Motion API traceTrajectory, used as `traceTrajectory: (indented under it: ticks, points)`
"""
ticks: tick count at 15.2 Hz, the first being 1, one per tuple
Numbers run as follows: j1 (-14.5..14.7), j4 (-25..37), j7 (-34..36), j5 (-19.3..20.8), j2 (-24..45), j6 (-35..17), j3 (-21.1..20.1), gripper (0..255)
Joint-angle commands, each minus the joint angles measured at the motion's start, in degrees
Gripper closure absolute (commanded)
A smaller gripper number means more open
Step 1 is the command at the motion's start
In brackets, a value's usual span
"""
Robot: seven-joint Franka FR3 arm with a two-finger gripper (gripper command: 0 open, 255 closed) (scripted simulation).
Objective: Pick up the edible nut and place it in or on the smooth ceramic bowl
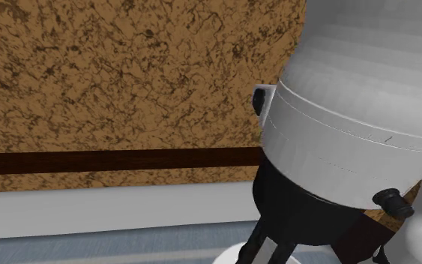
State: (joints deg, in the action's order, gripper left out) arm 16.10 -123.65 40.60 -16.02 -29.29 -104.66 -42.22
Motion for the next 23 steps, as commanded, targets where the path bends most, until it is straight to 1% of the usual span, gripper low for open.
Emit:
traceTrajectory:
  ticks: [1,15,23]
  points:
    - [2.53,-2.62,0.69,-2.33,-4.27,1.32,0.62,255]
    - [2.91,-12.3,0.87,-4.18,-2.88,-9.91,-3.21,255]
    - [2.91,-12.3,0.87,-4.18,-2.88,-9.91,-3.21,255]
